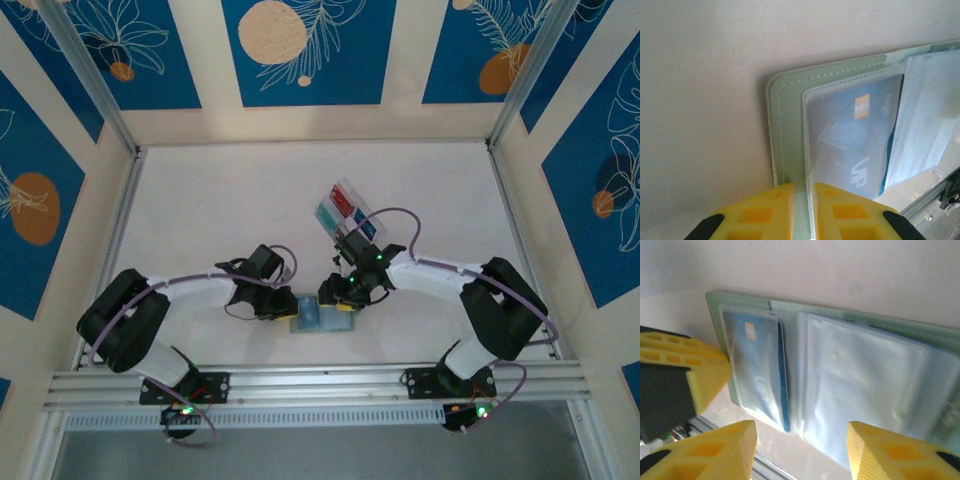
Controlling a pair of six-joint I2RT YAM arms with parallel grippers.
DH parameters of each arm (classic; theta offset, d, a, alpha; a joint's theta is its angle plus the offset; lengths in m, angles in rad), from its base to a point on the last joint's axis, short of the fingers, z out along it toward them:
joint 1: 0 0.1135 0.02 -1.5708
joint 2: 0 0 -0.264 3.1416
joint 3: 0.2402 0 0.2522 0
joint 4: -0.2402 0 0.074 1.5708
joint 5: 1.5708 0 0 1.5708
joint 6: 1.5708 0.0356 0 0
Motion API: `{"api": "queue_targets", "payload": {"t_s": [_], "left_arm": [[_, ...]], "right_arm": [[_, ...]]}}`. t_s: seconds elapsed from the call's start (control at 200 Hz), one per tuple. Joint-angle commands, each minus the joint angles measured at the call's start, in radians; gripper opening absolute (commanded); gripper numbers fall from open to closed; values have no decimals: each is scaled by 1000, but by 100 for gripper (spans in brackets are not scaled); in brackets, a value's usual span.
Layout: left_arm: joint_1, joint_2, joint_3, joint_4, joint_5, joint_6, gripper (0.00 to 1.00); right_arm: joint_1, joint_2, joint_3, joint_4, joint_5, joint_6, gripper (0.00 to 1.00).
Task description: Put the credit cards into the card holder
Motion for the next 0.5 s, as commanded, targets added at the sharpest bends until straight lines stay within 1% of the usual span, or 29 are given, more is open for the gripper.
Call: {"api": "queue_targets", "payload": {"t_s": [0.0, 0.09, 0.13, 0.16, 0.275, 0.38, 0.495], "left_arm": [[17, -49, 27, -62, 18, 1, 19], [19, -63, 53, -93, 25, 14, 20], [19, -75, 61, -104, 17, 17, 20], [18, -86, 66, -116, 5, 20, 20], [18, -110, 101, -176, -43, 39, 20], [17, -105, 119, -153, -24, 40, 21], [5, -65, 126, -114, 0, 33, 21]], "right_arm": [[3, -42, 51, -162, 82, -64, 36], [3, -25, 86, -190, 105, -90, 19], [5, -12, 96, -190, 110, -99, 14], [5, -2, 106, -192, 115, -106, 13], [7, 40, 140, -200, 134, -126, 13], [8, 73, 157, -196, 141, -142, 20], [8, 117, 175, -196, 162, -158, 27]]}}
